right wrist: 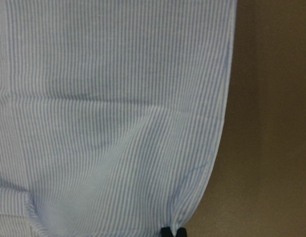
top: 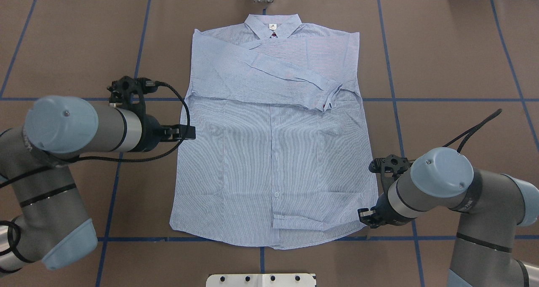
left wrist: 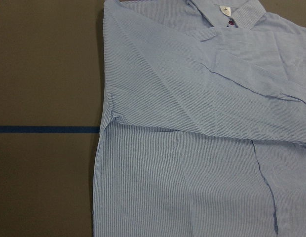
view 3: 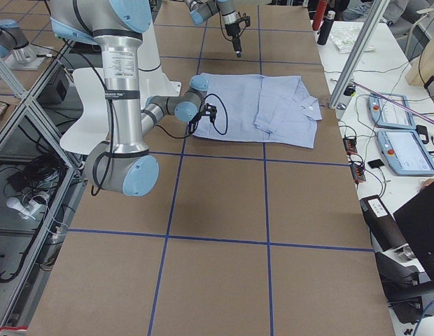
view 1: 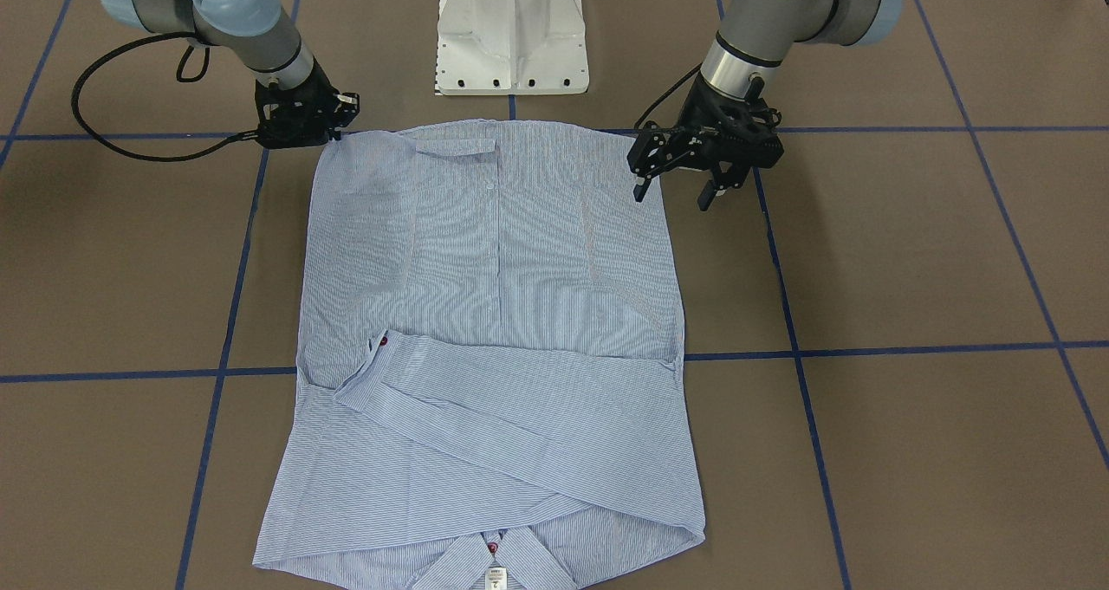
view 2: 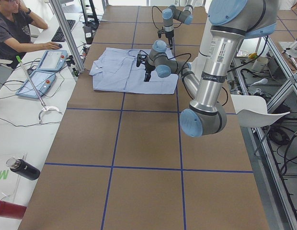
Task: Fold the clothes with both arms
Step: 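Grasp the hem corner with the right gripper while the left gripper moves toward the hem, then grasp the hem corner nearest the left gripper with the left gripper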
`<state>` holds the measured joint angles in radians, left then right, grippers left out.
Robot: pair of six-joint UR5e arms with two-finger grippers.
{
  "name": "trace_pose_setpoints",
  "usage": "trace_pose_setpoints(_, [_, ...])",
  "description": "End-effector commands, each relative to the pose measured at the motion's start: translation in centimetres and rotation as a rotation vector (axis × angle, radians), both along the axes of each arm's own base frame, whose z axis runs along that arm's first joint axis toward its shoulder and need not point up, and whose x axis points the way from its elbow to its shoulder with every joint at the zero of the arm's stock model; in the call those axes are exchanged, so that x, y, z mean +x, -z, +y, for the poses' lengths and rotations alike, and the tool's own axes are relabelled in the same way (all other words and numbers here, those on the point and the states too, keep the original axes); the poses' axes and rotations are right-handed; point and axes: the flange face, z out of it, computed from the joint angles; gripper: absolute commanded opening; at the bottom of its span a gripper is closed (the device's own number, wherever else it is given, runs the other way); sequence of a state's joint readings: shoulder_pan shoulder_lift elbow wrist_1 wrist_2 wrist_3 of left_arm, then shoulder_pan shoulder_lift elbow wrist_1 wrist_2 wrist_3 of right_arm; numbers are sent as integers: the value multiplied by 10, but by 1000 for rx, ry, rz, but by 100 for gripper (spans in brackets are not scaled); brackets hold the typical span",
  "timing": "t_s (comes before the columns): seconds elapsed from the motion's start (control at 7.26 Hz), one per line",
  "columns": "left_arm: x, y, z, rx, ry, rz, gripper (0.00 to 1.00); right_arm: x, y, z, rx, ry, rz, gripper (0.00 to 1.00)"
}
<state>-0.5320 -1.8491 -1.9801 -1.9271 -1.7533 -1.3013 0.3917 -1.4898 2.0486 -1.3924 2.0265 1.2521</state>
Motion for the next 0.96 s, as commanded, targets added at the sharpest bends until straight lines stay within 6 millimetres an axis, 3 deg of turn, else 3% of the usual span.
trace_pose_setpoints(0.0, [45,-44,81,-138,-95,-45,99,3,3,-2,14,-14,-3,0])
trace_pose_setpoints(0.28, [71,-63,136,-218,-126,-75,97,3,3,-3,21,-20,-2,0])
trace_pose_setpoints(0.41, [76,-64,145,-242,-127,-89,89,3,4,-5,21,-23,-4,0])
trace_pose_setpoints(0.55, [81,-62,148,-257,-129,-115,74,5,6,-7,23,-28,-6,0])
trace_pose_setpoints(0.83, [79,-53,146,-256,-130,-103,71,7,6,-10,22,-35,-7,0])
